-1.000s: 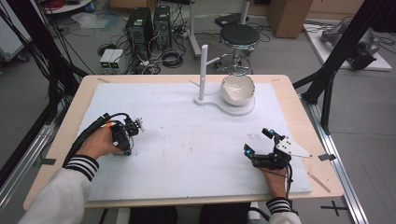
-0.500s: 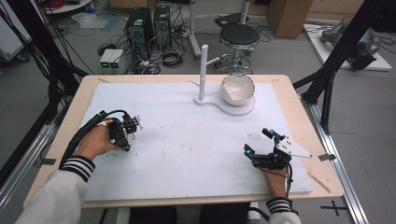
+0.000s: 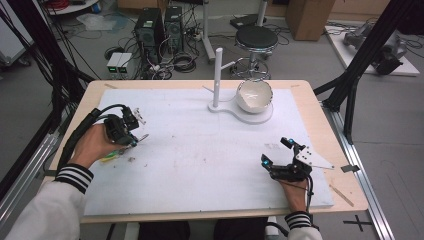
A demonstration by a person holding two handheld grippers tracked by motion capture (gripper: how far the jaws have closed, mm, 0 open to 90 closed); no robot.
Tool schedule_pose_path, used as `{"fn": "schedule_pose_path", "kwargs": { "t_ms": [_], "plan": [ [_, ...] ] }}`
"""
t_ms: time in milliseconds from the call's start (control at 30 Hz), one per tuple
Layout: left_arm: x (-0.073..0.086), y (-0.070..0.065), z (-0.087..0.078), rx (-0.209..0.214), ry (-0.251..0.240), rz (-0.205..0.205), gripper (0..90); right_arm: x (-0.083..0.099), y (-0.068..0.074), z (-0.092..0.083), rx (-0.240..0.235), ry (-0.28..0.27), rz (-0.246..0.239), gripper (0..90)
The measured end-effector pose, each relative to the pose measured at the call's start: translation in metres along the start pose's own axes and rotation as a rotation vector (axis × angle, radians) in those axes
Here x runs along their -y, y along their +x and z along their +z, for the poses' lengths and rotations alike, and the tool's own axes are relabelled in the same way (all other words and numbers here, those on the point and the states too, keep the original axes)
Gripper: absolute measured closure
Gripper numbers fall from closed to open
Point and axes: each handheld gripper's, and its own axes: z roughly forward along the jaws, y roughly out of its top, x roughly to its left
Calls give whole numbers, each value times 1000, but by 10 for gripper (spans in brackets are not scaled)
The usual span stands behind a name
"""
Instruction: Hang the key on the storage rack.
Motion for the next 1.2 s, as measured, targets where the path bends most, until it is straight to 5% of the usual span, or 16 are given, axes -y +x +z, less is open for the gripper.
{"fn": "schedule_pose_path", "kwargs": {
  "t_ms": [267,567,933,1200],
  "plan": [
    [1,6,-18,8,-158,8,875,0,0,0,2,2,0,10],
    [-2,12,-28,78,-391,55,876,0,0,0,2,2,-4,9],
    [-18,17,-29,81,-574,81,876,0,0,0,2,2,-1,10],
    [-38,16,-25,122,-670,84,876,0,1,0,5,0,-2,10]
  ]
}}
